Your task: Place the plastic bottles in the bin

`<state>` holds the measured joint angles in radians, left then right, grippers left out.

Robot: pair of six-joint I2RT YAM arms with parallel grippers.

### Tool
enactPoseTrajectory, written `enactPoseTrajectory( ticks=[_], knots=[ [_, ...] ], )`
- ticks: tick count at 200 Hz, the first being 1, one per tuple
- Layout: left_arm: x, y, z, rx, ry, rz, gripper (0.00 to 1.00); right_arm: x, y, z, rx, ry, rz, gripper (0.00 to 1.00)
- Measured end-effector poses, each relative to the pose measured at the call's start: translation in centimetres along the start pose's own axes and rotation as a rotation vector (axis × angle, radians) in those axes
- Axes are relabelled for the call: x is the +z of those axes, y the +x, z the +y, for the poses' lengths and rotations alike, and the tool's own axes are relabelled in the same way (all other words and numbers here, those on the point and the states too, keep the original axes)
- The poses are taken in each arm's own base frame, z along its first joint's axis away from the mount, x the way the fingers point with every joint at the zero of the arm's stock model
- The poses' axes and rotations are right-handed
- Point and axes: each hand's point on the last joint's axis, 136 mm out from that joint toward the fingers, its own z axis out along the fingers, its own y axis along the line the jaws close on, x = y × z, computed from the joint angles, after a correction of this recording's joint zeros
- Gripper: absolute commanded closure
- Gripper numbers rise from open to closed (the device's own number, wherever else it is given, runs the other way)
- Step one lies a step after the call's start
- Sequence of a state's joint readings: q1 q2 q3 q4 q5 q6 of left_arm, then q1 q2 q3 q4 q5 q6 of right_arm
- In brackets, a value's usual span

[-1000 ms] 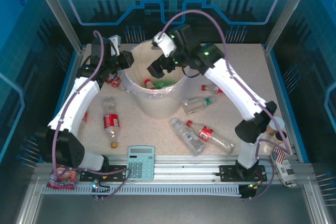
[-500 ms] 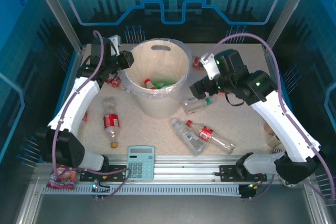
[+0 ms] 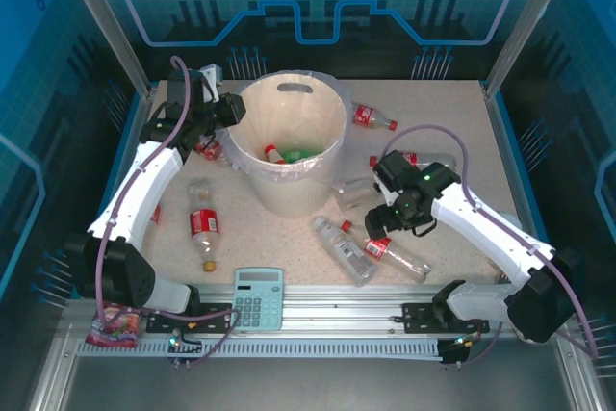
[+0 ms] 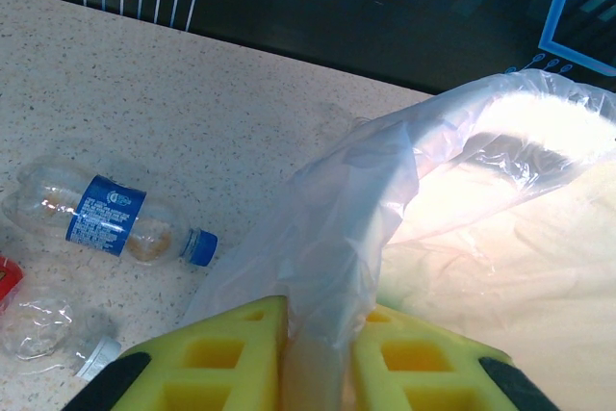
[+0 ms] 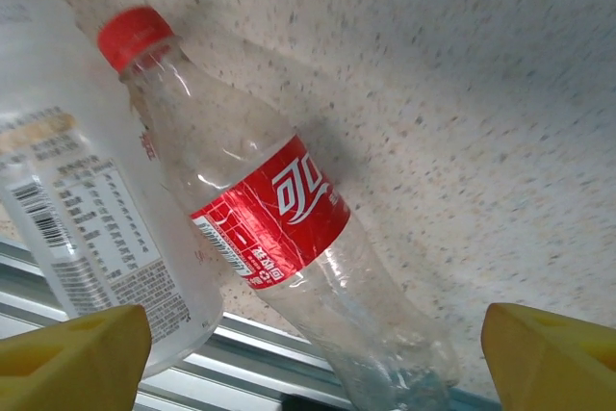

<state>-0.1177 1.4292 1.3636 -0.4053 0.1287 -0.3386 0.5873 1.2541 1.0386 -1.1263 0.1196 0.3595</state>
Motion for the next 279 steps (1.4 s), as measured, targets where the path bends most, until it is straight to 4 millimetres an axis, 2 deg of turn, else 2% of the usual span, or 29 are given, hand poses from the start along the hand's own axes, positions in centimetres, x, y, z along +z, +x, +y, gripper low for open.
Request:
enactPoseTrajectory(
  ticks=[23, 41, 111, 162, 207, 242, 279],
  knots=[
    [0.0, 0.0, 0.0, 0.000, 0.000, 0.000, 0.78, 2.5, 1.3, -0.1, 0.040, 0.011, 0.072, 0.10],
    [0.0, 0.0, 0.0, 0.000, 0.000, -0.001, 0.78, 3.8, 1.3, 0.1, 0.060, 0.005, 0.091, 0.09],
    [-0.1, 0.0, 0.1, -0.001, -0.001, -0.003, 0.78, 6.9, 0.5, 0.8, 0.092, -0.014, 0.095, 0.08],
    [-0.1, 0.0, 0.1, -0.001, -0.001, -0.004, 0.78, 9.4, 1.4, 0.4, 0.110, -0.001, 0.142, 0.10],
    [-0.1, 0.0, 0.2, -0.001, -0.002, -0.005, 0.78, 10.0, 0.6, -0.7, 0.148, 0.011, 0.115, 0.13],
    [-0.1, 0.0, 0.2, -0.001, -0.002, -0.007, 0.78, 10.1, -0.1, -1.6, 0.167, 0.028, 0.090, 0.23],
    [-0.2, 0.0, 0.2, -0.001, -0.001, -0.007, 0.78, 9.7, -0.4, -2.4, 0.181, 0.047, 0.068, 0.29]
  ],
)
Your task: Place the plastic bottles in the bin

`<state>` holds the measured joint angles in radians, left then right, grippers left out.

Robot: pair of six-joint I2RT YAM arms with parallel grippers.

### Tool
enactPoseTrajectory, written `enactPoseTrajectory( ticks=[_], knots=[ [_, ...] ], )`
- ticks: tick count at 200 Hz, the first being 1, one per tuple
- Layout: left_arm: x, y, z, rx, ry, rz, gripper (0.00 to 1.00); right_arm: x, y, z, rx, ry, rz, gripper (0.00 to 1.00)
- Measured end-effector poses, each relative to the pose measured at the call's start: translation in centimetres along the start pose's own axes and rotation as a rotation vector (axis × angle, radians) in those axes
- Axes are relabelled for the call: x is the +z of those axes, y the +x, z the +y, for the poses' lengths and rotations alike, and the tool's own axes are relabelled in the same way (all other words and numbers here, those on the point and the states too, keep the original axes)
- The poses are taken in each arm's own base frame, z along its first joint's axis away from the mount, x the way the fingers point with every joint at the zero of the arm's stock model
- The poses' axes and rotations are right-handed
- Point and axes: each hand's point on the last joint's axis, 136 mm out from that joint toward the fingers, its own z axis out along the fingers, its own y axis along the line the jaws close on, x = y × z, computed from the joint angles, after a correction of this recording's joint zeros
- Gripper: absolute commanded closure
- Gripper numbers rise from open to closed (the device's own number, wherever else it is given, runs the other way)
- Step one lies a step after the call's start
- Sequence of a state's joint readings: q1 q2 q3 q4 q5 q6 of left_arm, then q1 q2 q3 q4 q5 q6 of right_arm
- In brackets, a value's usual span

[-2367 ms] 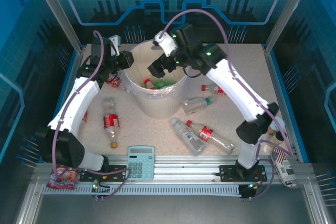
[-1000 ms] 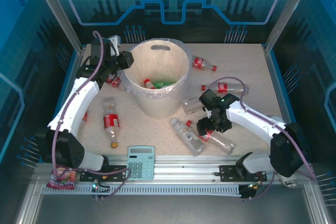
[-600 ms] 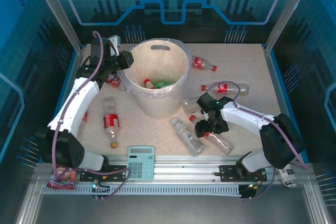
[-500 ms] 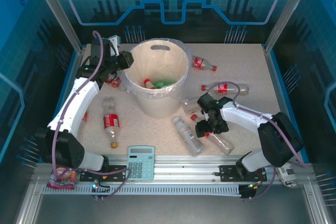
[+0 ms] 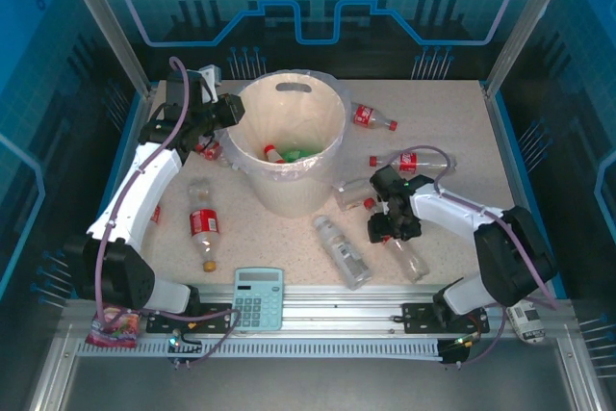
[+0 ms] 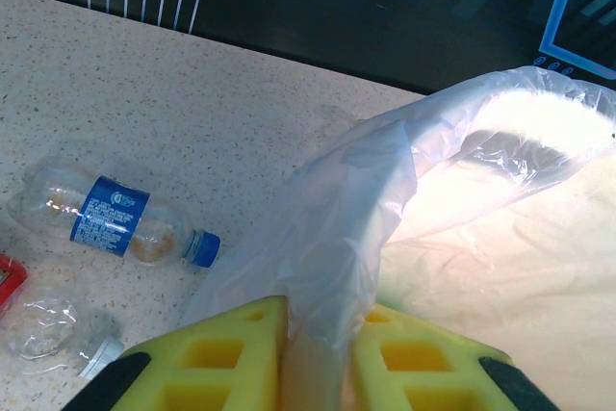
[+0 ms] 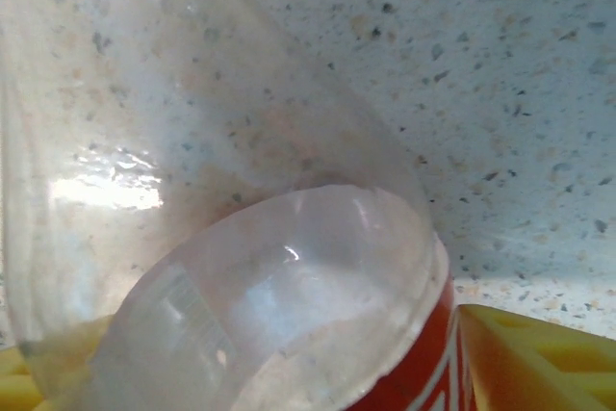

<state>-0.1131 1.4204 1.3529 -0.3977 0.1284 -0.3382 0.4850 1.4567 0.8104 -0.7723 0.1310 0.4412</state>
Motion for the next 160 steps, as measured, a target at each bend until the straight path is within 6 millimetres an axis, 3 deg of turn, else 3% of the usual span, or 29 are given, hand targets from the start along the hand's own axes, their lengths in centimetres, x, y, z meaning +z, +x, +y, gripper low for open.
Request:
enactPoseTrajectory(
  ticks=[98, 133, 160],
  knots=[
    [0.0, 0.0, 0.0, 0.000, 0.000, 0.000, 0.78, -5.8, -1.0, -2.9, 0.059, 0.016, -0.149, 0.37],
    [0.0, 0.0, 0.0, 0.000, 0.000, 0.000, 0.78, -9.5, -2.9, -4.1, 0.102, -0.018, -0.265, 0.37],
    [0.0, 0.0, 0.0, 0.000, 0.000, 0.000, 0.79, -13.7, -5.3, -4.3, 0.106, -0.064, -0.394, 0.40]
  ],
)
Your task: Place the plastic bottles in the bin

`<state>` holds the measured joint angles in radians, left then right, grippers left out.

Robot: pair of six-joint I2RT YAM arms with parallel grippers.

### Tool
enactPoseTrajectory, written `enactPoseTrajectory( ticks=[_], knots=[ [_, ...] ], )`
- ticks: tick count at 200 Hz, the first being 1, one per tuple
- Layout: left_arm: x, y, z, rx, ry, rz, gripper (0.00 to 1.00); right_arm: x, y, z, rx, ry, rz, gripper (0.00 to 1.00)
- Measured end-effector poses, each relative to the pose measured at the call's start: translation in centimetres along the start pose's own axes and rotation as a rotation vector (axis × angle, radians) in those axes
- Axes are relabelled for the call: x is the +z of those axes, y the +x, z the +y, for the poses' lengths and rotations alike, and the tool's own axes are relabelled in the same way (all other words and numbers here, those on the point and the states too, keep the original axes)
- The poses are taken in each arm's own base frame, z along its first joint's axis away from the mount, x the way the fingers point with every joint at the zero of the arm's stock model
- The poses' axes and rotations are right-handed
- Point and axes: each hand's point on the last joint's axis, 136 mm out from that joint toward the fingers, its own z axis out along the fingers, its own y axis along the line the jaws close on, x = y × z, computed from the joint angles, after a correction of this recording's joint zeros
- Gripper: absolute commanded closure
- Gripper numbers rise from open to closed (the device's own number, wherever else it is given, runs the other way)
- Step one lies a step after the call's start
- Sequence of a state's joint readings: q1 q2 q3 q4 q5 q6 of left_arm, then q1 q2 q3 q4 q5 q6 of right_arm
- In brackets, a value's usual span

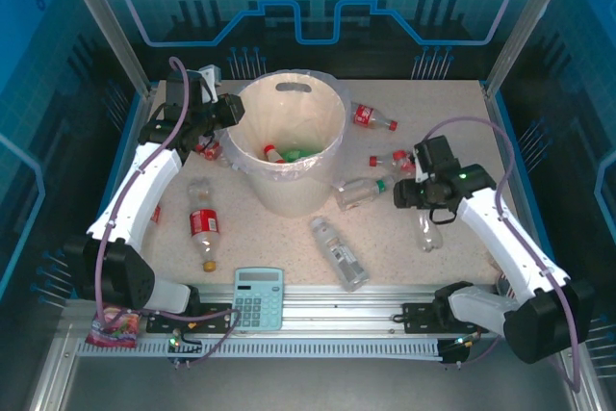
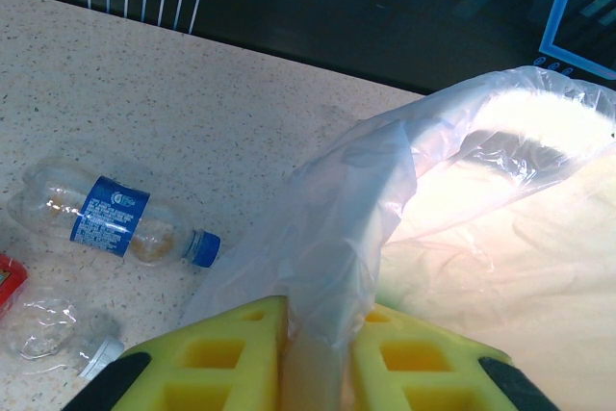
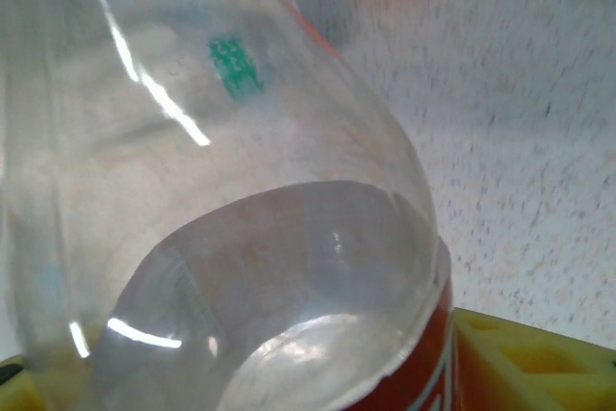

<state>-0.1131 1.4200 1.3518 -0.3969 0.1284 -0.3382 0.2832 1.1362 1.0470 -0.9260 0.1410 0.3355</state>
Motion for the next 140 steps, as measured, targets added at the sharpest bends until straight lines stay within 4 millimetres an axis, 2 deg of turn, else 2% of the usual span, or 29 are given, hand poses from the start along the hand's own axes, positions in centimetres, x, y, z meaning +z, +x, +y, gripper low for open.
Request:
enactPoseTrajectory(
  ticks=[27, 82, 109, 140],
  knots=[
    [0.0, 0.0, 0.0, 0.000, 0.000, 0.000, 0.79, -3.8, -4.9, 1.1, -0.019, -0.058, -0.148, 0.43],
    [0.0, 0.0, 0.0, 0.000, 0.000, 0.000, 0.79, -12.1, -15.9, 4.9, -0.093, -0.189, -0.468, 0.44],
    [0.0, 0.0, 0.0, 0.000, 0.000, 0.000, 0.79, -15.5, -19.4, 7.4, -0.132, -0.264, -0.591, 0.46],
    [0.0, 0.0, 0.0, 0.003, 0.000, -0.001, 0.79, -18.7, -22.1, 12.5, -0.216, -0.395, -0.690, 0.49]
  ],
)
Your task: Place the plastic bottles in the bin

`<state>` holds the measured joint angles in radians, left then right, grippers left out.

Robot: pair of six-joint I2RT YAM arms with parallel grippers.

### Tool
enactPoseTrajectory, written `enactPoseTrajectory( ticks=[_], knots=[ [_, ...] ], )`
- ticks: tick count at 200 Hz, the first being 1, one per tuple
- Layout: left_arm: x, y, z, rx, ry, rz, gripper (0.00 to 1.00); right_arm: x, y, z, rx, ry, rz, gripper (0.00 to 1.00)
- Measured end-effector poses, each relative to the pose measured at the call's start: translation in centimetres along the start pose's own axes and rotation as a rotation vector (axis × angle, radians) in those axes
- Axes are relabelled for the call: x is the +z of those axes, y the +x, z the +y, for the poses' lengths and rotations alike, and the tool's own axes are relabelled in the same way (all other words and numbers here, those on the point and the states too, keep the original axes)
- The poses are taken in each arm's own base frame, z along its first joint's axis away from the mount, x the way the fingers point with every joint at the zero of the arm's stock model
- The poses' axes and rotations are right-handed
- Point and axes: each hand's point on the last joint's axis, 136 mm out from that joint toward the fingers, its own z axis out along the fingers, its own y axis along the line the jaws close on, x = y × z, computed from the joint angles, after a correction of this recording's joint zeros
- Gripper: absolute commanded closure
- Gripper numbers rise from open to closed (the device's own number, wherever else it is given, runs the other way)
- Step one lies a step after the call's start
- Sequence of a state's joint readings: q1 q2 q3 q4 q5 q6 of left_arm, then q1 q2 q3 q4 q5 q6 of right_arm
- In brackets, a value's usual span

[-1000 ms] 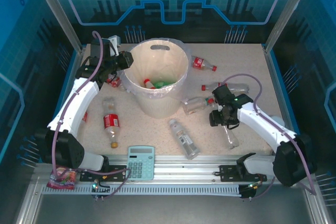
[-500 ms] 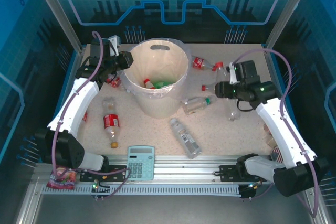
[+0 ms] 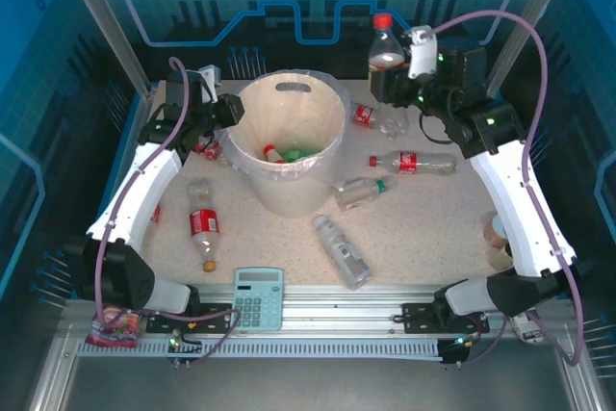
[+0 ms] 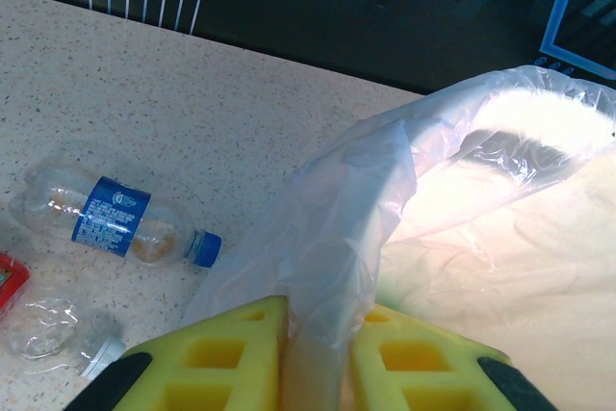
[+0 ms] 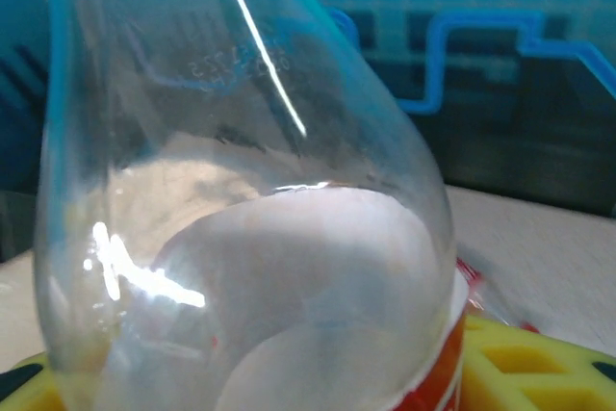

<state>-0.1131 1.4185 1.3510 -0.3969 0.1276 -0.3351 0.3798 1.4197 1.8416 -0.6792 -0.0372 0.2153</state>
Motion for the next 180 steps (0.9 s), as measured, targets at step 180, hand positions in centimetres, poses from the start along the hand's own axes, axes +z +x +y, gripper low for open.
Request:
enactPoseTrajectory(
  ticks=[180],
  knots=[
    [-0.2, 0.0, 0.0, 0.001, -0.001, -0.005, 0.79, 16.6, 9.9, 16.0, -0.131, -0.389, 0.293, 0.52]
  ],
)
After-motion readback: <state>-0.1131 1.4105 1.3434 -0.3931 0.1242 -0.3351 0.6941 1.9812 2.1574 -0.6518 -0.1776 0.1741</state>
